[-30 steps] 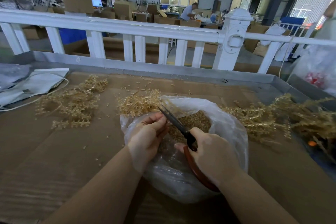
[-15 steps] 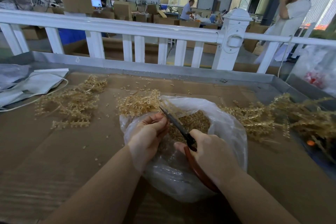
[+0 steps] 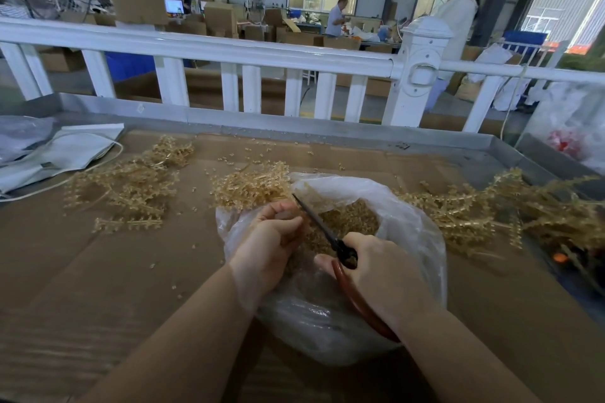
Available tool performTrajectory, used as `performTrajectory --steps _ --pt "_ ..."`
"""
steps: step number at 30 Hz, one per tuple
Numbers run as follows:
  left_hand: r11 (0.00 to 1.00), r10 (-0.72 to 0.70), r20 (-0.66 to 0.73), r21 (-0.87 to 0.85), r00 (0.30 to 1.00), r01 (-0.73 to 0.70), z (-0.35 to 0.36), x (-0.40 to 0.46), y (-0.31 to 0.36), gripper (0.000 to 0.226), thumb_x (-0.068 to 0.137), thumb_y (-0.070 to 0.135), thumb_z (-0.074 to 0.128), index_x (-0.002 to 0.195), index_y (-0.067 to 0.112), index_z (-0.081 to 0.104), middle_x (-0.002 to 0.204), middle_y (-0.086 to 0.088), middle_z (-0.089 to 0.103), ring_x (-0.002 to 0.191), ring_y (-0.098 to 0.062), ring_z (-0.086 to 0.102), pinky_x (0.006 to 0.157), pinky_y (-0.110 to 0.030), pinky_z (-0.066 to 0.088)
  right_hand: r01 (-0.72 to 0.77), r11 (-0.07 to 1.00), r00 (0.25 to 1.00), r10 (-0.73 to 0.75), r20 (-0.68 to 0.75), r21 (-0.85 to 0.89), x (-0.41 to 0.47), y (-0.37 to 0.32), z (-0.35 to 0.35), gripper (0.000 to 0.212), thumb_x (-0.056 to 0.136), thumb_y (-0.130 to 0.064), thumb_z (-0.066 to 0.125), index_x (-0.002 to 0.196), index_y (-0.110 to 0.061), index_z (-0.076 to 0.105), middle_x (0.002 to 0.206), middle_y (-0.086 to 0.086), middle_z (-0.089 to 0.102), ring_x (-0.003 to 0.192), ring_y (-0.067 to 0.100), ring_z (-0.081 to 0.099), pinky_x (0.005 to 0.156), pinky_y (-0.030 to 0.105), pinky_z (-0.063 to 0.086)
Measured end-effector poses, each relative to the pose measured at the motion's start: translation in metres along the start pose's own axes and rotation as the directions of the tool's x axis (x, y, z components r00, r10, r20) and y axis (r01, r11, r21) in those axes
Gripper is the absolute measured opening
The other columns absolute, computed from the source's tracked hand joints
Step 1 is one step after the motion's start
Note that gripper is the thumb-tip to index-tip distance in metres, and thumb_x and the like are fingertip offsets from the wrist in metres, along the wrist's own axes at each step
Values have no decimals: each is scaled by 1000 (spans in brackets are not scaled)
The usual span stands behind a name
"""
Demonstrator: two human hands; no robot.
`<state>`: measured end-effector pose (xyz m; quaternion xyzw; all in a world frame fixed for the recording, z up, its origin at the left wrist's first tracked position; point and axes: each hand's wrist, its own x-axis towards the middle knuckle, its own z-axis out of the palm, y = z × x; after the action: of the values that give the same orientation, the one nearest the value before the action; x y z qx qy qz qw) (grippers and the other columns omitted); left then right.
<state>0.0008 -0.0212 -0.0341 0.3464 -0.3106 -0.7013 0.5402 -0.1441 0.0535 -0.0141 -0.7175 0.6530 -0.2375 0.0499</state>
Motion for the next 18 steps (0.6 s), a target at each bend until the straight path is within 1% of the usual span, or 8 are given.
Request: performTrajectory --steps 2,4,6,8,10,12,15,18 --pt "1000 -13 4 -3 1000 13 2 0 1 13 91 4 53 84 14 53 67 -2 59 62 -14 58 63 -25 47 5 1000 1000 -5 -12 -13 -1 0 1 37 84 -66 50 80 -29 54 64 -13 52 60 1 48 49 13 29" --pt "1000 -7 -10 -9 1000 7 2 0 1 14 92 12 56 79 13 54 62 0 60 58 -12 59 59 -23 49 9 1000 1000 -9 -7 -9 -2 1 0 39 85 -66 50 81 -27 55 67 -11 53 64 3 50 51 13 31" --pt "1000 -8 -37 -10 999 7 2 0 -1 16 91 9 56 75 12 56 59 1 61 57 -11 59 57 -22 50 -4 999 1000 5 -5 41 -2 1 -2 38 85 -64 51 78 -27 54 65 -11 53 64 3 52 52 14 33" --pt "1000 -16 -58 -11 998 16 3 -1 -2 15 90 6 57 75 11 59 62 -1 62 59 -12 59 58 -21 52 -24 996 1000 25 -9 90 -2 2 -5 36 85 -63 52 76 -28 54 64 -12 53 62 1 52 53 13 37" --pt "1000 -9 -75 -21 997 8 3 -1 -2 16 89 5 58 75 10 61 61 0 63 56 -10 60 55 -19 53 -33 992 999 33 -3 122 -1 2 -7 35 85 -61 53 76 -27 54 64 -9 55 62 2 54 55 13 39" --pt "1000 1 -79 -27 997 -3 3 -2 -2 16 89 3 57 74 9 62 57 1 64 52 -6 61 52 -17 53 -34 992 999 34 1 122 -2 2 -8 35 86 -61 53 76 -27 53 64 -9 55 62 3 54 56 14 39" --pt "999 8 -78 -31 997 -10 4 -2 -2 17 89 0 56 74 8 61 55 2 64 50 -6 61 53 -16 53 -22 993 1000 23 -10 113 -4 0 -8 34 86 -61 52 74 -30 46 63 -9 53 60 2 51 60 11 38" --pt "998 10 -87 -63 996 -15 4 -3 -1 16 87 -3 56 75 7 59 53 1 63 49 -6 62 54 -17 54 -6 995 1000 6 -3 101 -6 -1 -6 33 86 -63 50 79 -31 46 65 -10 54 62 1 52 56 13 37"
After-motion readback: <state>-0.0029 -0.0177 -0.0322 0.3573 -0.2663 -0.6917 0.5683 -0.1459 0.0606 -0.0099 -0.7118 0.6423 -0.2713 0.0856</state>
